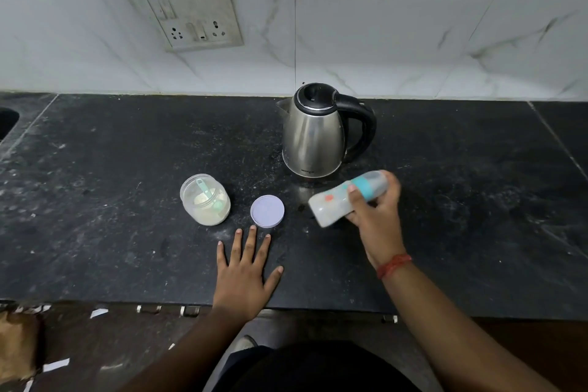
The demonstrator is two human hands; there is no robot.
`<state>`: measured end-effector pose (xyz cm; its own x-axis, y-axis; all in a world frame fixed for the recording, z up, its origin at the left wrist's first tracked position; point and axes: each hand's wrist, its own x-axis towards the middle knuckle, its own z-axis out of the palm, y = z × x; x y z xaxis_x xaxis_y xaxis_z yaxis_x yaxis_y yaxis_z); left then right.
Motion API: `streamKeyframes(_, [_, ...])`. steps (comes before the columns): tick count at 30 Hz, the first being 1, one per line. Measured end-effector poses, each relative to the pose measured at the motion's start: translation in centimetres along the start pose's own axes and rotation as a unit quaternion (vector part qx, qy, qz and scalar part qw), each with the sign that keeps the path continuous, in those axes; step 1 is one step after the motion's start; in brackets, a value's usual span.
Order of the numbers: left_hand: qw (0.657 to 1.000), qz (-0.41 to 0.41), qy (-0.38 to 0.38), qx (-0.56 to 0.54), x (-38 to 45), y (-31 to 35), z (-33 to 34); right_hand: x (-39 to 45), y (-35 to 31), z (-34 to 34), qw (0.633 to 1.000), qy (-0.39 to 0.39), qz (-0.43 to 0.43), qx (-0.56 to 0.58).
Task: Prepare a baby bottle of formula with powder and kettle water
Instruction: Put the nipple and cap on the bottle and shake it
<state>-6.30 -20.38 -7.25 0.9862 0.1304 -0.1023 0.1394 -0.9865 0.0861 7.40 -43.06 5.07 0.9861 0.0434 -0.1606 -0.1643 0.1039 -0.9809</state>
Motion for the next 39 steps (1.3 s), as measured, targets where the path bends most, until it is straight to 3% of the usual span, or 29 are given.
streamKeyframes(2, [1.0,0.001,0.002,-0.001,0.0,-0.2,0.1,-0.2,0.4,0.1,0.992,-0.099,0.001,-0.076])
streamKeyframes(3, [1.0,0.001,0.003,-0.001,0.0,-0.3,0.2,-0.3,0.6,0.0,0.988,-0.11,-0.007,-0.105])
streamKeyframes(6, [1.0,0.001,0.004,0.001,0.1,-0.2,0.1,0.2,-0.3,-0.5,0.999,0.035,-0.022,-0.001])
streamKeyframes(7, [1.0,0.001,0.005,0.0,0.1,-0.2,0.1,0.4,-0.5,-0.6,0.998,0.048,-0.022,0.014])
streamKeyframes(10, [1.0,0.007,0.013,-0.006,0.0,-0.3,0.4,0.6,-1.0,-0.7,0.991,-0.091,-0.008,-0.095])
streamKeyframes(11, [1.0,0.006,0.011,-0.007,0.0,-0.3,0.3,0.8,-0.8,-0.7,0.989,-0.097,-0.015,-0.106])
streamKeyframes(14, [1.0,0.002,0.005,-0.004,0.1,-0.2,0.2,0.8,-1.0,-0.9,0.999,0.001,-0.027,-0.019])
streamKeyframes(17, [1.0,0.002,0.008,-0.003,0.1,-0.4,0.1,0.2,-0.6,-0.6,0.987,-0.115,-0.028,-0.106])
streamKeyframes(18, [1.0,0.001,0.005,-0.006,0.1,-0.5,0.1,0.1,-0.4,-0.6,0.986,-0.119,-0.034,-0.116])
streamKeyframes(21, [1.0,0.001,0.004,-0.001,0.0,0.0,0.0,0.1,-0.7,-0.8,1.0,-0.019,-0.021,0.001])
streamKeyframes(24, [1.0,0.002,0.009,-0.009,0.0,-0.1,0.0,0.0,-0.8,-0.5,0.985,-0.157,-0.019,-0.075])
streamKeyframes(25, [1.0,0.002,0.007,-0.007,0.0,-0.3,0.0,0.1,-0.7,-0.5,0.984,-0.159,-0.024,-0.083])
streamKeyframes(28, [1.0,0.0,0.004,-0.001,0.0,0.0,0.0,0.3,-0.9,-0.7,0.999,-0.035,-0.019,0.009])
streamKeyframes(31, [1.0,0.002,0.008,-0.007,-0.1,-0.2,0.1,-0.2,-0.6,-0.6,0.986,-0.152,-0.008,-0.072])
streamKeyframes(32, [1.0,0.001,0.006,-0.007,-0.1,-0.2,0.1,-0.3,-0.4,-0.6,0.984,-0.155,-0.007,-0.083])
streamKeyframes(35, [1.0,-0.002,0.004,0.0,0.0,-0.1,0.0,-0.3,-0.6,-0.9,0.999,-0.032,0.003,0.011])
streamKeyframes(38, [1.0,0.0,0.008,-0.004,0.0,-0.1,0.0,-0.7,-0.6,-0.8,0.985,-0.156,0.018,-0.069])
streamKeyframes(39, [1.0,0.0,0.008,-0.005,0.0,-0.3,0.0,-0.8,-0.5,-0.7,0.983,-0.164,0.013,-0.081])
